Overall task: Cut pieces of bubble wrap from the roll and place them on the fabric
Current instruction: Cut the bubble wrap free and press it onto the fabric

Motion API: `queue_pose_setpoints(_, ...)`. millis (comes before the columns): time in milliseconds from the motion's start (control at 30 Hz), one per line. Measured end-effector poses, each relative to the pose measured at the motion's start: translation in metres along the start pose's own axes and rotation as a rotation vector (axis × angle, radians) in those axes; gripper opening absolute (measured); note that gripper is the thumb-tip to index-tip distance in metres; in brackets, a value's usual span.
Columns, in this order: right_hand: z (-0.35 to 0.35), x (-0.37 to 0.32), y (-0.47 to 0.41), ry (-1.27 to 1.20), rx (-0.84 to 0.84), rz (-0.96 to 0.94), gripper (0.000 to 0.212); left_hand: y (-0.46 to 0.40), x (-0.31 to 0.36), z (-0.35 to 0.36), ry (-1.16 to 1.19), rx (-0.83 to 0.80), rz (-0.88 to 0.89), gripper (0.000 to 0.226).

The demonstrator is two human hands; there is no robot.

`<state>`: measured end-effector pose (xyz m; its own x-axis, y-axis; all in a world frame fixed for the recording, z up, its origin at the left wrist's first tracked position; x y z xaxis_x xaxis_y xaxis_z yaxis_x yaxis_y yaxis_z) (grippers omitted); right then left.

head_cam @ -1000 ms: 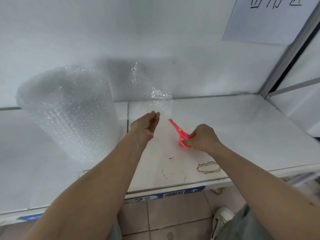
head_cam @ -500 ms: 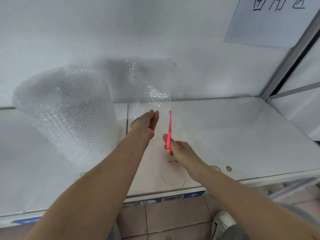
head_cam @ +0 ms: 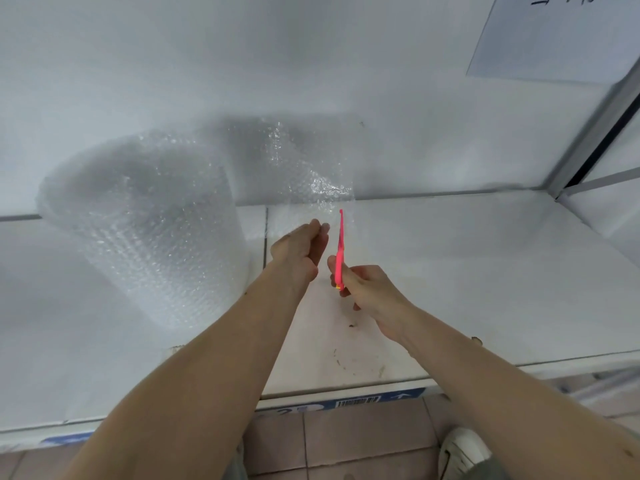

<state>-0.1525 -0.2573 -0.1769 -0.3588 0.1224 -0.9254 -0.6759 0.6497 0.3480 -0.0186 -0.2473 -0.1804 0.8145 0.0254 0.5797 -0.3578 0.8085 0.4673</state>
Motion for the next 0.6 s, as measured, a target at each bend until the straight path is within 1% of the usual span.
queue_pose_setpoints(100,0.002,0.001,-0.002,-0.01,-0.004,-0.018,0.054,-0.003,-0.001,0.001,-0.069,-0.025,-0.014,0.013)
queue_pose_setpoints(267,0.003,0.003,-0.003,0.0,-0.007,-0.009,0.053,-0.007,-0.004,0.0,-0.074,-0.023,-0.04,0.036)
queue_pose_setpoints(367,0.004,0.002,-0.002,-0.007,-0.008,-0.008,0.06,-0.009,-0.006,0.0,-0.07,-0.017,-0.044,0.042)
queue_pose_setpoints(433,0.006,-0.001,-0.001,-0.015,-0.006,-0.008,0.068,-0.012,-0.007,-0.001,-0.078,-0.006,-0.041,0.042)
queue_pose_setpoints(500,0.006,-0.003,0.0,-0.02,-0.001,-0.009,0.072,-0.015,-0.008,-0.002,-0.101,0.004,-0.036,0.036)
queue_pose_setpoints(567,0.005,-0.002,-0.001,-0.033,-0.008,-0.015,0.067,-0.016,-0.008,-0.003,-0.13,0.021,-0.037,0.026)
queue_pose_setpoints(600,0.005,-0.002,-0.001,-0.042,-0.012,-0.021,0.062,-0.016,-0.007,-0.003,-0.127,0.028,-0.036,0.024)
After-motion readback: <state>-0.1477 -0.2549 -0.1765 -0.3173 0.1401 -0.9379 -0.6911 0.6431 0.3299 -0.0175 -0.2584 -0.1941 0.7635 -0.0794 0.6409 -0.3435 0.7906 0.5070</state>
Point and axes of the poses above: each hand's wrist, its own y-axis away from the middle knuckle, its own z-axis out of the palm, x = y × z, the point moved 8 cm from there along -y, towards the middle knuckle, and after that the axes turned 14 degrees about -x, right-handed, at the moved point
